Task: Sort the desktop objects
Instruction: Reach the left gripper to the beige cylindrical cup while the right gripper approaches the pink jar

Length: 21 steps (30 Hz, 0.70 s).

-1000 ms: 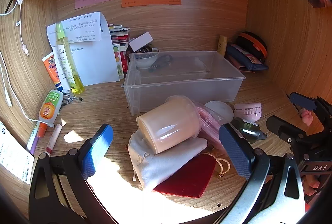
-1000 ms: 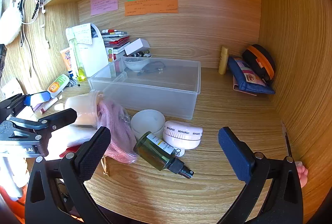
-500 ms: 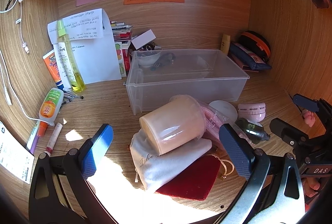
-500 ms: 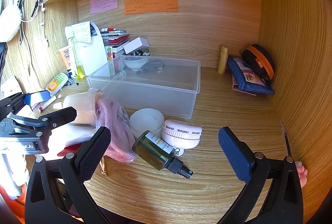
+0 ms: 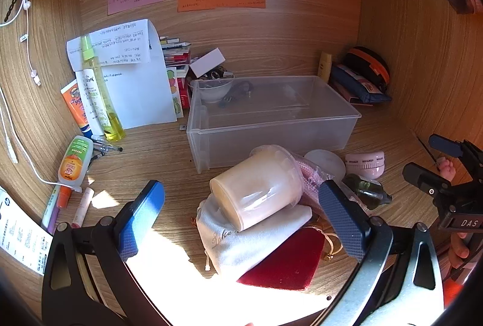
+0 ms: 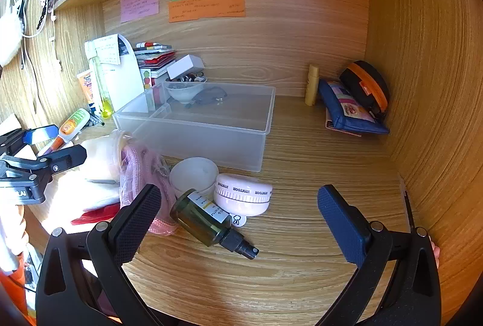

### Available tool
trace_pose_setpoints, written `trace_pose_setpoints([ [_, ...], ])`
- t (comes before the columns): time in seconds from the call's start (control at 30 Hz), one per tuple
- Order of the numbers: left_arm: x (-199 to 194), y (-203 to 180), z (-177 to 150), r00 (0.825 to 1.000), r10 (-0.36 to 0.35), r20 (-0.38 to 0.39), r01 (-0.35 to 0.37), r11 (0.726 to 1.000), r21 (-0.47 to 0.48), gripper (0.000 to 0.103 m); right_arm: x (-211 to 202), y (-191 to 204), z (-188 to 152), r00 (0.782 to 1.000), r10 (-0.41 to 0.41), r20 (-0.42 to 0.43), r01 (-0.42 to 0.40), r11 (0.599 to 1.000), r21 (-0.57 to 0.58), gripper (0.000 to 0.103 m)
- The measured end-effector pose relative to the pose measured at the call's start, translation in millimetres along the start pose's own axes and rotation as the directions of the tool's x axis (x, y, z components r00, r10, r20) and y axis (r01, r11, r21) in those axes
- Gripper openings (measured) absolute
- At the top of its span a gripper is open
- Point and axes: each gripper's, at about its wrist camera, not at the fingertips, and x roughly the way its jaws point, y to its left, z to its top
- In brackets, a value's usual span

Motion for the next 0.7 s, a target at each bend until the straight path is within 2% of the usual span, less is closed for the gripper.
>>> trace_pose_setpoints([
  [0.17, 0, -3, -1, 1.000, 0.031, 0.002, -0.031, 0.999, 0.018, 0.103, -1, -7, 6, 1.000, -0.017, 0.009, 0.017, 1.000, -0.019, 0.103],
  [0.33, 4, -1, 4, 0.999, -0.012, -0.034, 0.012, 1.000, 0.002, 0.103, -5, -13, 10, 0.999, -0.026, 0.026, 0.027, 0.998, -0.058, 0.103],
  [0.53, 17, 3, 6, 0.995, -0.018, -0.095, 0.015, 0.999, -0.030, 0.103, 2, -25, 7, 1.000, 0.025, -0.008, -0.026, 0.998, -0.050, 0.103],
  [0.63, 24, 3, 8, 0.992, -0.039, -0.123, 0.034, 0.998, -0.045, 0.103, 13, -33, 5, 0.997, 0.064, -0.052, -0.066, 0.997, -0.029, 0.103],
  [0.7, 27, 1, 9, 0.992, -0.025, -0.124, 0.019, 0.999, -0.051, 0.103, 21, -39, 4, 0.993, 0.084, -0.078, -0.085, 0.996, -0.013, 0.103],
])
